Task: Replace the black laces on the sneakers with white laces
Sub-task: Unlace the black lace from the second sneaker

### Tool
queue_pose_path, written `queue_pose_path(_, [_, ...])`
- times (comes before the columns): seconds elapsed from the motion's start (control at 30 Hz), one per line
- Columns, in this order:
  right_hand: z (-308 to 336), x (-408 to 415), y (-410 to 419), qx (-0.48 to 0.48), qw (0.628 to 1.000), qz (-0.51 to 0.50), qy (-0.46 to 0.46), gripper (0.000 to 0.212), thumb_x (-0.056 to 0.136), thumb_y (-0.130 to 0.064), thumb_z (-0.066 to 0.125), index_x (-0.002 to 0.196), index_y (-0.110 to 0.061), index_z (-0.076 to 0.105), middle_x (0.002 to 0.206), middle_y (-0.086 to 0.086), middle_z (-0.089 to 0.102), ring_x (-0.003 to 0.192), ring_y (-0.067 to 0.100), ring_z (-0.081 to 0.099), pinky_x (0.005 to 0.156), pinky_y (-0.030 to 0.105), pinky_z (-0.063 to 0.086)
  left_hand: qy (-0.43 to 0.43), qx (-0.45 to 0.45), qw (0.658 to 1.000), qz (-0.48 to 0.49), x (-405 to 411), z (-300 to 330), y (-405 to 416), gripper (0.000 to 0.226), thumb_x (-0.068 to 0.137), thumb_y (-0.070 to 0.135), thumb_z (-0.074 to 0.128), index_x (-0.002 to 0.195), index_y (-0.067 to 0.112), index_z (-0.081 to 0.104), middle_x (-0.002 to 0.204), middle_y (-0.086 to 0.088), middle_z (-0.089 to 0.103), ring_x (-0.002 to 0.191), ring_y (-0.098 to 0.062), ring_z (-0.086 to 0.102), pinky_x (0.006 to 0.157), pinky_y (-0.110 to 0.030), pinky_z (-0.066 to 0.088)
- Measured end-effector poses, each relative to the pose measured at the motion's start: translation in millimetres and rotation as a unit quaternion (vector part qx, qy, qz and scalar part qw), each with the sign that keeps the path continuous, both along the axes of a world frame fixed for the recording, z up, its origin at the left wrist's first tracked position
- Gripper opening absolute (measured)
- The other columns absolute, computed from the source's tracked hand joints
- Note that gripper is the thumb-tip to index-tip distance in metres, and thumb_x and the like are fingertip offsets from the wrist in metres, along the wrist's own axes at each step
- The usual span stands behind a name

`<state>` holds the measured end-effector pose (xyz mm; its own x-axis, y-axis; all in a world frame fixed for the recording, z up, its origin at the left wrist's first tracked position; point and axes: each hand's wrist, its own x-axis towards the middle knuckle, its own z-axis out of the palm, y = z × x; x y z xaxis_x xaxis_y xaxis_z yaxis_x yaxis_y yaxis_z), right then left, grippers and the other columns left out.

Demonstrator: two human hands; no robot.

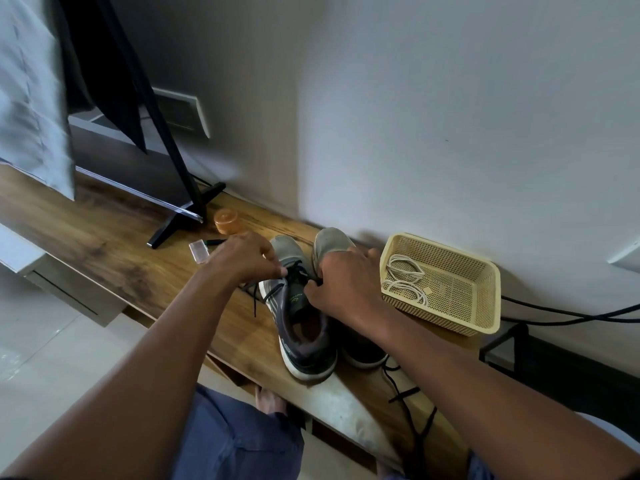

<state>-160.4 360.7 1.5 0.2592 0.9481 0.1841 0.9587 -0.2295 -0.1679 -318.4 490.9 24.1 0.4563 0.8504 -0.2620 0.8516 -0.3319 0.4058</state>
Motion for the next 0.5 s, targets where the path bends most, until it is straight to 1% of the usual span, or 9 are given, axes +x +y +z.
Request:
queue_pose_path(0.07, [0,1,0,0.003,1.000,0.001,-0.005,0.039,0.073,-0.052,0.059,0.055,-0.021,0.043,0.057,-0.007,0.048,0.077,0.025,0.057,0.082,0.046,0.037,0.019,-0.020,0.999,-0.032,6,-1,-3,0.021,0.075,0.045,0.090,0.076,0.030,0.075,0.082,0.007,0.072,0.079,-0.014,0.068,0.074,-0.038,0.061])
queue_pose_path(0.13, [0,2,1,0.002,1.000,0.004,-0.007,0.040,0.076,-0.053,0.057,0.056,-0.022,0.043,0.059,-0.006,0.051,0.078,0.025,0.058,0.083,0.046,0.038,0.025,-0.013,0.999,-0.040,10,-3,-4,0.024,0.077,0.045,0.089,0.076,0.025,0.075,0.079,0.003,0.073,0.077,-0.015,0.070,0.076,-0.040,0.061])
queue_pose_path(0.2, [0,3,0,0.003,1.000,0.006,-0.007,0.041,0.079,-0.054,0.057,0.057,-0.022,0.043,0.062,-0.006,0.054,0.080,0.024,0.059,0.085,0.046,0.037,0.028,-0.020,0.998,-0.054,12,-4,-3,0.024,0.080,0.042,0.086,0.080,0.020,0.076,0.084,0.000,0.074,0.080,-0.017,0.069,0.074,-0.037,0.058])
queue_pose_path(0.3, [0,4,-1,0.004,1.000,0.008,-0.012,0.043,0.081,-0.053,0.058,0.057,-0.023,0.038,0.064,-0.005,0.055,0.082,0.025,0.059,0.086,0.047,0.037,0.039,-0.034,0.997,-0.065,12,-4,-4,0.019,0.087,0.035,0.079,0.086,0.017,0.073,0.091,-0.002,0.073,0.087,-0.020,0.067,0.080,-0.040,0.055])
queue_pose_path(0.4, [1,2,-2,-0.002,1.000,0.010,-0.020,0.043,0.082,-0.050,0.059,0.058,-0.023,0.036,0.064,-0.005,0.052,0.086,0.026,0.060,0.087,0.047,0.036,0.085,-0.012,0.994,-0.070,12,-7,-5,0.009,0.094,0.027,0.064,0.089,0.019,0.064,0.099,-0.002,0.066,0.092,-0.021,0.060,0.074,-0.035,0.045])
queue_pose_path(0.43, [1,2,-2,-0.004,1.000,0.011,-0.021,0.043,0.082,-0.050,0.060,0.058,-0.023,0.036,0.063,-0.006,0.050,0.087,0.026,0.060,0.088,0.048,0.036,0.101,-0.003,0.993,-0.060,11,-9,-3,0.007,0.096,0.025,0.061,0.090,0.020,0.061,0.102,-0.003,0.064,0.096,-0.023,0.060,0.076,-0.035,0.044])
queue_pose_path(0.5, [0,1,-3,-0.005,1.000,0.014,-0.023,0.043,0.082,-0.050,0.060,0.058,-0.022,0.036,0.062,-0.006,0.050,0.088,0.026,0.061,0.088,0.048,0.037,0.130,0.009,0.991,-0.018,7,-11,0,0.006,0.096,0.024,0.057,0.096,0.019,0.060,0.109,-0.007,0.066,0.104,-0.029,0.061,0.090,-0.039,0.048])
